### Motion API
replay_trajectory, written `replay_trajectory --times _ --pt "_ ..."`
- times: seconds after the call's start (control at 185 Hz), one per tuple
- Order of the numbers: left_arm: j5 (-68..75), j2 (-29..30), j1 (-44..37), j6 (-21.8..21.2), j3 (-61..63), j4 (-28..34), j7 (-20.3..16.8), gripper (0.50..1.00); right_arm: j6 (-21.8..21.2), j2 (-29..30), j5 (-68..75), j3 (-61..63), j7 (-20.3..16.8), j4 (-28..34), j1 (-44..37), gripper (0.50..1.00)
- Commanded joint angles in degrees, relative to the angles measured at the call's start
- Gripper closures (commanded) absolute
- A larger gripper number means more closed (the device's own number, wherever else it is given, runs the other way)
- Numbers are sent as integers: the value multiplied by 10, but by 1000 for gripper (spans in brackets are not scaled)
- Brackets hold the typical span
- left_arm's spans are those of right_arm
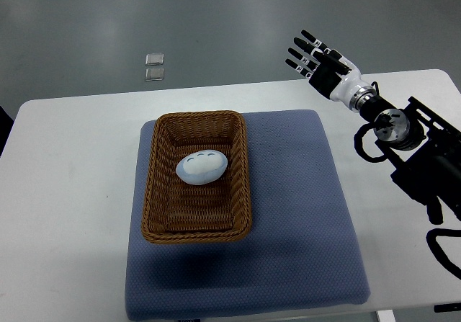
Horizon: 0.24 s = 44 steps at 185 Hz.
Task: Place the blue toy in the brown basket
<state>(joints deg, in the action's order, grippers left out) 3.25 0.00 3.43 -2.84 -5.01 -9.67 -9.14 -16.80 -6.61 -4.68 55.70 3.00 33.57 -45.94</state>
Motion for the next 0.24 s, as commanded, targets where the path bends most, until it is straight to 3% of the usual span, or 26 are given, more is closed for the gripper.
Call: replay_trajectory --times 0.0,0.232 --pt "0 0 0 0 0 0 0 500 -1 3 1 -1 30 0 9 591" --pt "0 0 0 0 0 0 0 500 -1 13 2 -1 41 0 10 589"
